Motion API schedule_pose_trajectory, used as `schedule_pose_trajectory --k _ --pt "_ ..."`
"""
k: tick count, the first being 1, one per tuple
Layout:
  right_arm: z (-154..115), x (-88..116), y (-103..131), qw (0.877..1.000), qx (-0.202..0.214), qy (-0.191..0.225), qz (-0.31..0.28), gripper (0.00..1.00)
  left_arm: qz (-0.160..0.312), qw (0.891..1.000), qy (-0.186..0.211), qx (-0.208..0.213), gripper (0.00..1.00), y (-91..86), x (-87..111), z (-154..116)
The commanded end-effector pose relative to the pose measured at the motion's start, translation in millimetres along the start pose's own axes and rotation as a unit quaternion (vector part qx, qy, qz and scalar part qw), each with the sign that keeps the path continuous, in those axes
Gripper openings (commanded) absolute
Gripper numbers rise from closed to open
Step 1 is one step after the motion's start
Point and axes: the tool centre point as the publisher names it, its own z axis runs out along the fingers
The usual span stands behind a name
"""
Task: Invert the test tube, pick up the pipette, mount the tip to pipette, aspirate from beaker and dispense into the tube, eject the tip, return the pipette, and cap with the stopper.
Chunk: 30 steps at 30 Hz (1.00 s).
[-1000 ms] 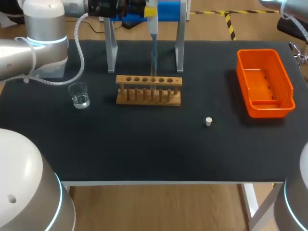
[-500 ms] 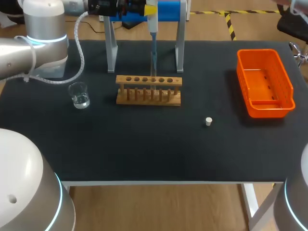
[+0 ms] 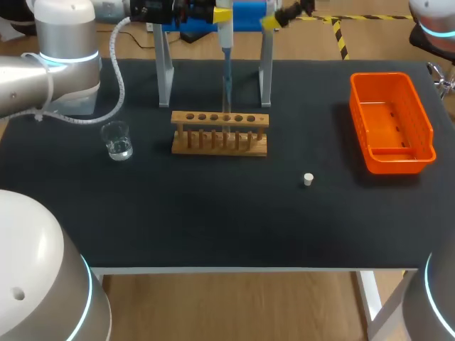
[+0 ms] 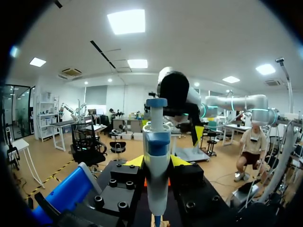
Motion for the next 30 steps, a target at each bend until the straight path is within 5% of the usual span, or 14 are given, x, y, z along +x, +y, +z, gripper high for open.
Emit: schedule_pose_trajectory --k 1,10,30 --pt "17 9 -50 1.000 -0.023 0.002 -0.012 1.00 0.000 1.000 0.000 -0.001 0.00 -0.6 -0.3 0" --pt "74 13 -103 0.999 -0.034 0.035 -0.017 1.00 0.000 1.000 0.000 -0.001 0.00 -0.6 -0.3 0" --pt "176 4 -131 0.996 -0.035 0.082 -0.019 1.00 0.000 1.000 0.000 -0.001 0.00 -0.6 -0.3 0"
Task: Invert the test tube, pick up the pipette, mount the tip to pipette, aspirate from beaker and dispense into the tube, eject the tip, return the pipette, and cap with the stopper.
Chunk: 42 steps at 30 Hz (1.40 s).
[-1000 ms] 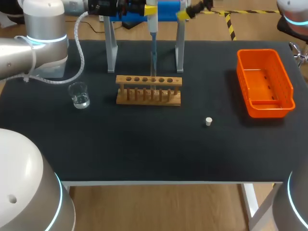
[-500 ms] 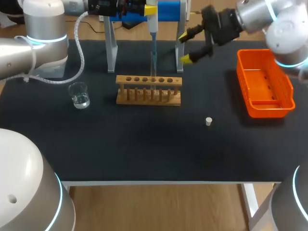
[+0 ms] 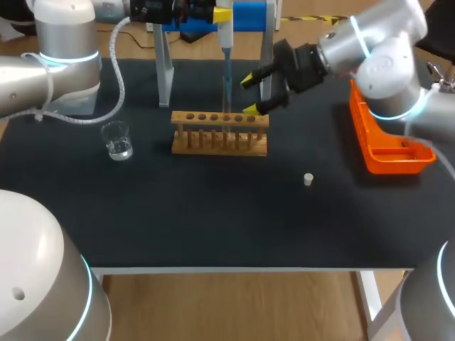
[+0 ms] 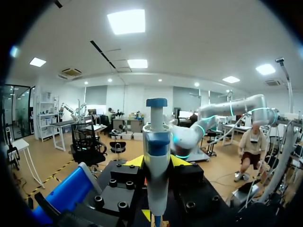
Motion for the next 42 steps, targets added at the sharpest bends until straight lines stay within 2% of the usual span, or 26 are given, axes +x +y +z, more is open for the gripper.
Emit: schedule_pose_trajectory --k 1,8,12,18,42 --pt "24 -18 1 1.000 -0.002 0.015 0.001 1.00 0.000 1.000 0.000 -0.001 0.00 -0.6 -0.3 0" --pt "39 -23 5 1.000 -0.005 0.014 0.009 1.00 0.000 1.000 0.000 -0.001 0.00 -0.6 -0.3 0" --pt "45 -24 5 1.000 0.008 -0.011 0.015 1.00 0.000 1.000 0.000 -0.001 0.00 -0.6 -0.3 0" --pt "47 -25 3 0.999 -0.001 -0.025 0.035 1.00 0.000 1.000 0.000 -0.001 0.00 -0.6 -0.3 0" --pt "54 -23 3 0.999 0.003 -0.030 0.034 1.00 0.000 1.000 0.000 -0.001 0.00 -0.6 -0.3 0"
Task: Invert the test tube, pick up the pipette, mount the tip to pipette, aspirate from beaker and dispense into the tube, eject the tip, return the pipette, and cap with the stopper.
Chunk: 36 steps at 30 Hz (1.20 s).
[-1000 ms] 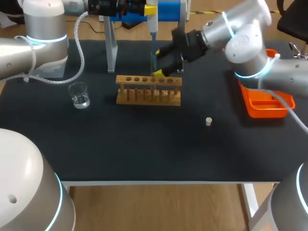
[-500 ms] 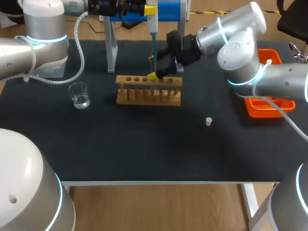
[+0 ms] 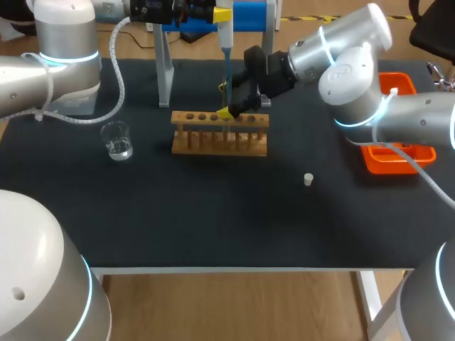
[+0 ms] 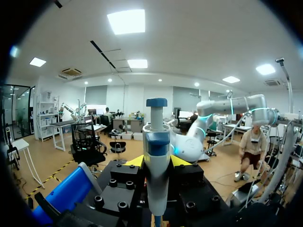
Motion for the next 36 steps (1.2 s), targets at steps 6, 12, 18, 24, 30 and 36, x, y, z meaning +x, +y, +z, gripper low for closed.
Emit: schedule_pose_trajectory --k 6,12,18,24,30,36 --pt "0 -1 0 1.000 0.000 0.001 0.000 1.00 0.000 1.000 0.000 -0.001 0.00 -0.6 -0.3 0" --pt "0 -1 0 1.000 0.000 0.001 0.000 1.00 0.000 1.000 0.000 -0.001 0.00 -0.6 -0.3 0" --pt "0 -1 0 1.000 0.000 0.001 0.000 1.00 0.000 1.000 0.000 -0.001 0.00 -0.6 -0.3 0" --pt "0 -1 0 1.000 0.000 0.001 0.000 1.00 0.000 1.000 0.000 -0.001 0.00 -0.6 -0.3 0" --pt "0 -1 0 1.000 0.000 0.001 0.000 1.00 0.000 1.000 -0.007 -0.001 0.00 -3.2 1.2 0" --pt "0 -1 0 1.000 0.000 0.001 0.000 1.00 0.003 1.000 -0.012 -0.006 0.00 -11.7 5.3 2"
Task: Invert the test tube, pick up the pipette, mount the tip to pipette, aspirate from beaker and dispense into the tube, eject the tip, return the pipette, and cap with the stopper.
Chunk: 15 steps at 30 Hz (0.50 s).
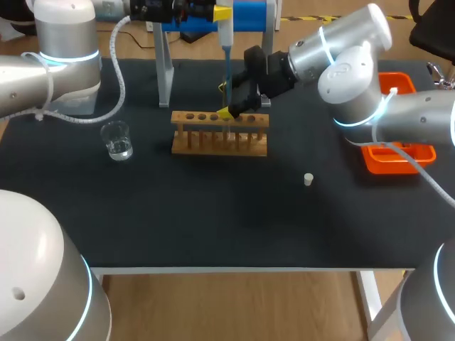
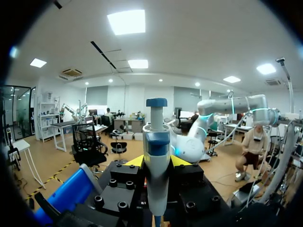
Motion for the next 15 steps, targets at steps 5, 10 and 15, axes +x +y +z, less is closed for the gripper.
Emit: schedule_pose_trajectory --k 5,10,15 --pt "0 -1 0 1.000 0.001 0.001 0.000 1.00 0.006 1.000 -0.014 -0.011 0.00 -14.8 9.2 1" --pt "0 -1 0 1.000 0.001 0.001 0.000 1.00 0.010 1.000 -0.020 -0.014 0.00 -22.0 10.5 0" --pt "0 -1 0 1.000 0.001 0.001 0.000 1.00 0.014 1.000 -0.021 -0.017 0.00 -27.4 10.9 1"
